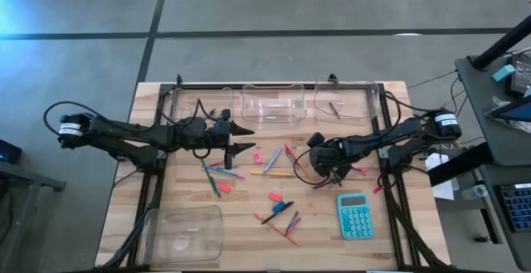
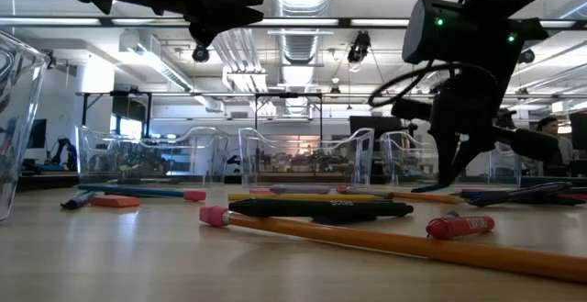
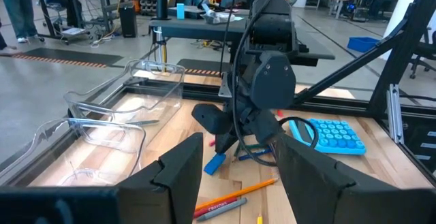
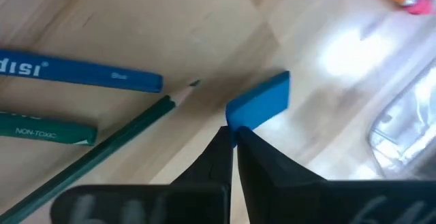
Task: Sort crayons/erasers/pens/pencils in bins
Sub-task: Put the blue eraser into the top middle transparent bin
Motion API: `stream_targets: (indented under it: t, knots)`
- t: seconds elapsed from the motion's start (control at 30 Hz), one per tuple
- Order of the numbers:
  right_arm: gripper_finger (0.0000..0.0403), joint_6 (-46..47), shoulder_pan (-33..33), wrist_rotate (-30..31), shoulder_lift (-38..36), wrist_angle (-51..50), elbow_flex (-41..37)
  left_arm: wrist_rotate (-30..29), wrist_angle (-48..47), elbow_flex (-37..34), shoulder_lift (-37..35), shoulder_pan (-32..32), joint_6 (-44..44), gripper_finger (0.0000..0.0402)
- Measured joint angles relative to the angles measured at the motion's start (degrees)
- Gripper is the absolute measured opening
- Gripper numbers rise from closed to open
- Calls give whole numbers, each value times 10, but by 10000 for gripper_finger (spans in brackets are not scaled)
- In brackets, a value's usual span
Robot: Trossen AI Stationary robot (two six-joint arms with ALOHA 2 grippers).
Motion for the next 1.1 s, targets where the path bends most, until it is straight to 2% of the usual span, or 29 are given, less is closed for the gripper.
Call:
stream_targets:
  t: [0.7,0.8,0.93,1.1]
  knots:
    - [8,38,0,5,-108,11,1,0,0,0,0,0,0,170]
    - [8,35,0,5,-131,75,1,0,1,0,0,0,0,170]
    - [8,4,-8,4,-150,207,1,-1,4,0,0,0,0,170]
    - [8,-25,-59,4,-143,316,2,-1,6,0,0,0,-1,170]
